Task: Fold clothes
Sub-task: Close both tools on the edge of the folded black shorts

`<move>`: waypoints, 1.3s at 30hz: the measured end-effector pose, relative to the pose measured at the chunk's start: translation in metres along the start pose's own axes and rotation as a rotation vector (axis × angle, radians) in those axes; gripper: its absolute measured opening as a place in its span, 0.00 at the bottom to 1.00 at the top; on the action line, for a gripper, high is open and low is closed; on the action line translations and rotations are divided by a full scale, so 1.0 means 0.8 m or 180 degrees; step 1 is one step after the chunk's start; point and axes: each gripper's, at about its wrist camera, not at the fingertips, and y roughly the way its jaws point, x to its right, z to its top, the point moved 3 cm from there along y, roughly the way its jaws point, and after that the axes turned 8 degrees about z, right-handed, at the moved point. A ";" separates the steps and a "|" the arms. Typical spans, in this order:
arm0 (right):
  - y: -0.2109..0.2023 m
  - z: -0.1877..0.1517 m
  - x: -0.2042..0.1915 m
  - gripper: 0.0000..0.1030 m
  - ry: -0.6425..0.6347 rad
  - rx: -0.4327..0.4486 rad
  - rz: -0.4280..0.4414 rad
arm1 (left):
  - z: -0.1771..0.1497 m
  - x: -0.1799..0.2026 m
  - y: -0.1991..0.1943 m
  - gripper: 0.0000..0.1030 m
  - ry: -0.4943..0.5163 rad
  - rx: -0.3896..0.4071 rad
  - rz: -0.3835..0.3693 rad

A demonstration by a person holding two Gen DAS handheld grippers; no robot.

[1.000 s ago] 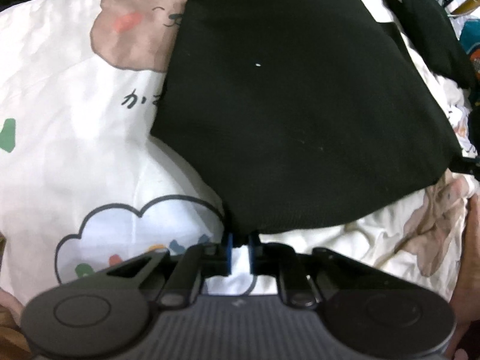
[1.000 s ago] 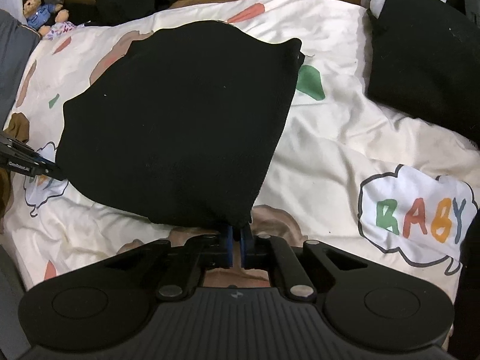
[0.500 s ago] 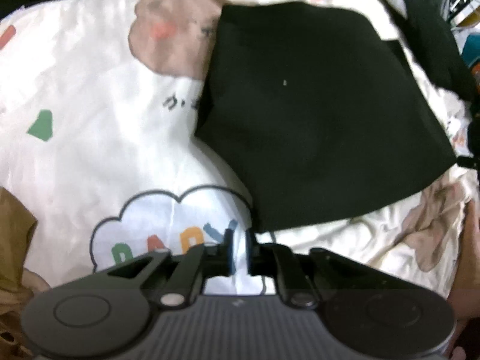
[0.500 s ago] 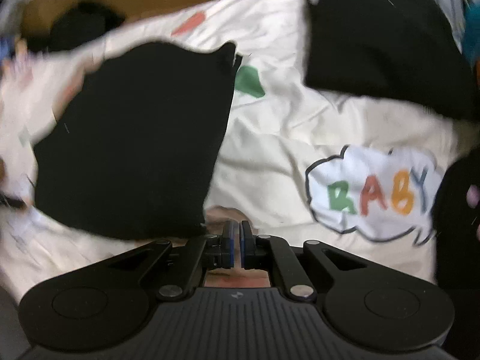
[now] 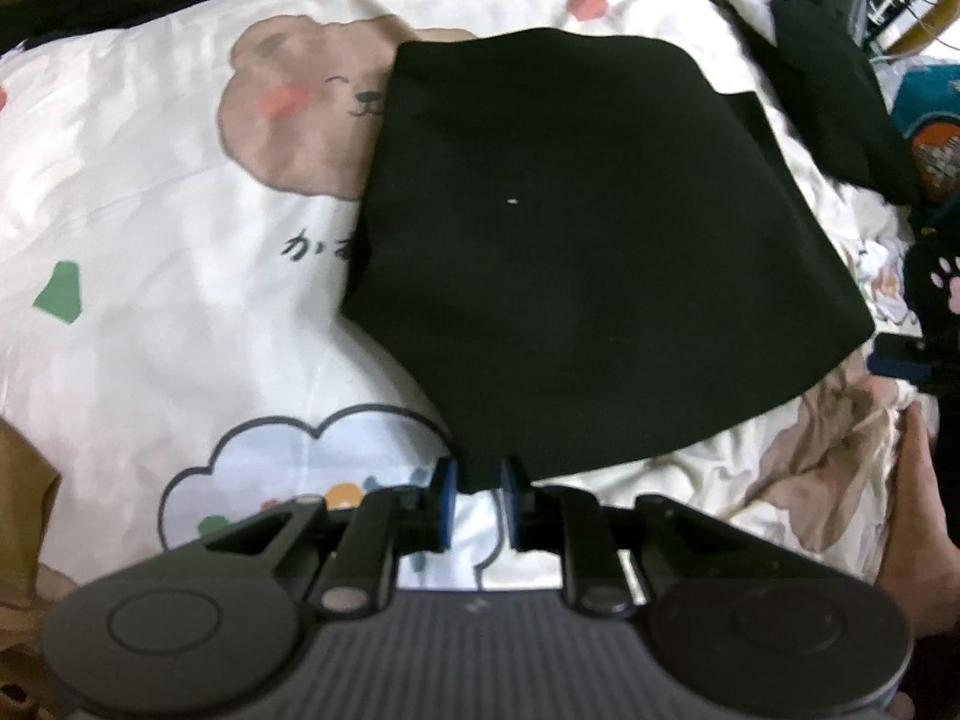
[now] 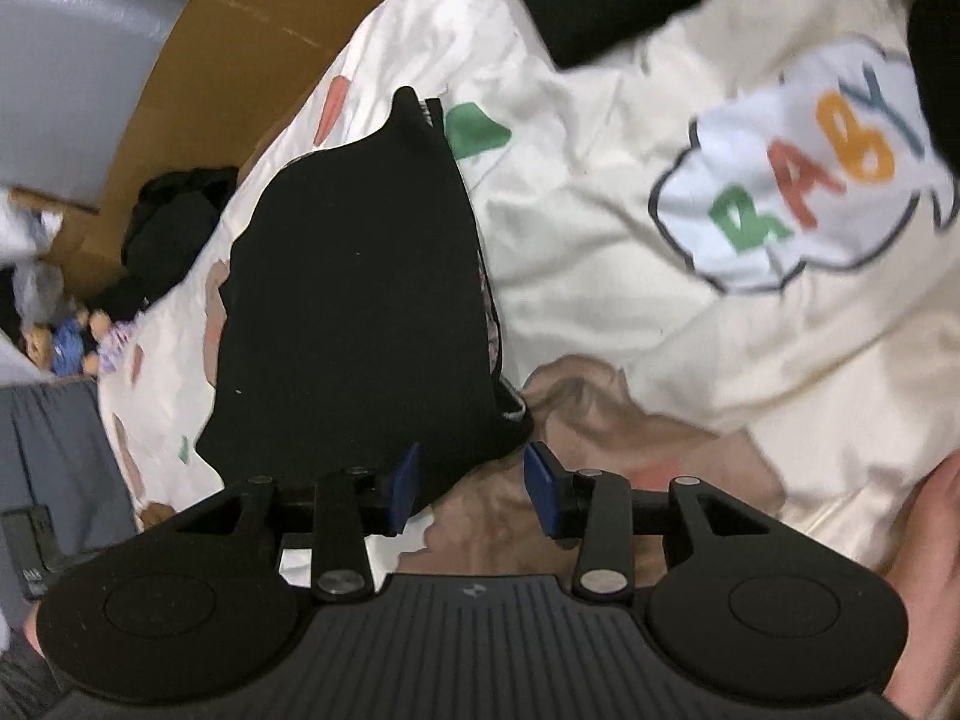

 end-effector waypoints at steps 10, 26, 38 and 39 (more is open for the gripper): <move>0.020 -0.009 -0.012 0.42 -0.0039 0.0271 0.0047 | 0.013 0.020 0.002 0.17 0.0271 0.0017 0.0060; 0.045 -0.018 0.008 0.42 0.0511 0.0481 0.0190 | 0.051 0.039 -0.017 0.17 0.0791 0.0156 0.0026; 0.032 -0.010 0.016 0.06 0.0607 0.0762 0.0239 | 0.047 0.056 -0.002 0.17 0.0892 0.0096 -0.0004; 0.029 -0.008 0.017 0.06 0.0606 0.0788 0.0235 | 0.048 0.058 -0.001 0.17 0.0898 0.0093 -0.0007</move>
